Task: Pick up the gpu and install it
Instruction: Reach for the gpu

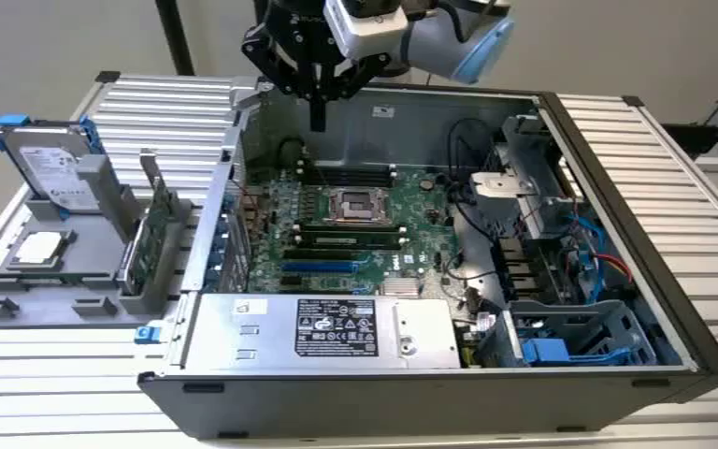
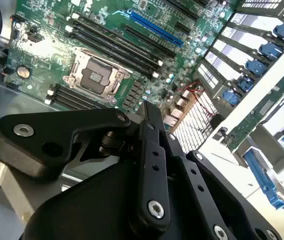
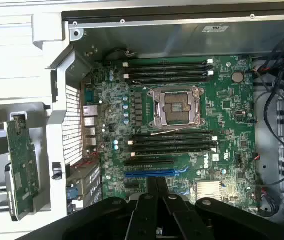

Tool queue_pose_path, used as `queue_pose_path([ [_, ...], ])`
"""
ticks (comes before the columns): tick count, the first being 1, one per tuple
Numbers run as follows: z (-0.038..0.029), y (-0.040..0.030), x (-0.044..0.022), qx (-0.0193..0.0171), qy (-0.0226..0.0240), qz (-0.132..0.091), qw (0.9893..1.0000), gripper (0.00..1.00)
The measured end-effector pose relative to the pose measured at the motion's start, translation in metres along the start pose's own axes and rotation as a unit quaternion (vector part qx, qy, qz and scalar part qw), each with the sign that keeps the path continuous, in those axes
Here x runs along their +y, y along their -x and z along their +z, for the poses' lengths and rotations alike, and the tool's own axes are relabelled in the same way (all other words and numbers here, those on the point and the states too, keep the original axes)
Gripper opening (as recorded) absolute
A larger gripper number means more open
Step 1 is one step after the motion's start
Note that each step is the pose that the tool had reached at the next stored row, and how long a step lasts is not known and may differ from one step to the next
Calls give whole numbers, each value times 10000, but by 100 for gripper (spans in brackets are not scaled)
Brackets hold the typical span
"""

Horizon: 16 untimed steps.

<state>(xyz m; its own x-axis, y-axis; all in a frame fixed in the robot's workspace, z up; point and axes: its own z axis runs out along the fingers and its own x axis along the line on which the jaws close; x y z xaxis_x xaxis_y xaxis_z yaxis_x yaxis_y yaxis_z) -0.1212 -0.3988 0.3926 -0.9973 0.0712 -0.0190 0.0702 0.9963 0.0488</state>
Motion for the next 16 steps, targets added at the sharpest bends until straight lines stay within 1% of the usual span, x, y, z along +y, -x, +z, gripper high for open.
queue_pose_path([
  [12, 0, 0, 0, 0, 0, 0, 10000, 0],
  [16, -2, -33, -2, 0, -1, 0, 10000, 0],
])
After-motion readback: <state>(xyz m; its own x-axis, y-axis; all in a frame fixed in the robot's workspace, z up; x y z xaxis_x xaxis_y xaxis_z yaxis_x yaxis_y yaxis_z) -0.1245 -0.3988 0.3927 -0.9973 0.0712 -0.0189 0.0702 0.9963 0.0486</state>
